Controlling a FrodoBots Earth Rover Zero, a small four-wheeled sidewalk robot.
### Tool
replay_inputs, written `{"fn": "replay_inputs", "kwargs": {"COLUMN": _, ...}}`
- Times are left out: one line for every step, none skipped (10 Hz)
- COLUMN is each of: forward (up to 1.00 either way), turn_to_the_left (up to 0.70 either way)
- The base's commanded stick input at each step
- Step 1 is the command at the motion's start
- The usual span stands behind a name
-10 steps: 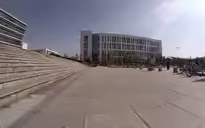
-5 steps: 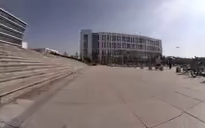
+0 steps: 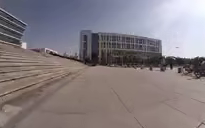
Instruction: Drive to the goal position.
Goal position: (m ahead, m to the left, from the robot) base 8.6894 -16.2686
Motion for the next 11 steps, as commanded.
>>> {"fn": "replay_inputs", "kwargs": {"forward": 0.7, "turn_to_the_left": 0.0}}
{"fn": "replay_inputs", "kwargs": {"forward": 0.7, "turn_to_the_left": 0.0}}
{"fn": "replay_inputs", "kwargs": {"forward": 0.7, "turn_to_the_left": 0.0}}
{"fn": "replay_inputs", "kwargs": {"forward": 0.7, "turn_to_the_left": 0.0}}
{"fn": "replay_inputs", "kwargs": {"forward": 0.7, "turn_to_the_left": 0.0}}
{"fn": "replay_inputs", "kwargs": {"forward": 0.7, "turn_to_the_left": 0.0}}
{"fn": "replay_inputs", "kwargs": {"forward": 0.7, "turn_to_the_left": 0.0}}
{"fn": "replay_inputs", "kwargs": {"forward": 0.7, "turn_to_the_left": 0.0}}
{"fn": "replay_inputs", "kwargs": {"forward": 0.7, "turn_to_the_left": 0.0}}
{"fn": "replay_inputs", "kwargs": {"forward": 0.7, "turn_to_the_left": 0.0}}
{"fn": "replay_inputs", "kwargs": {"forward": 0.7, "turn_to_the_left": 0.0}}
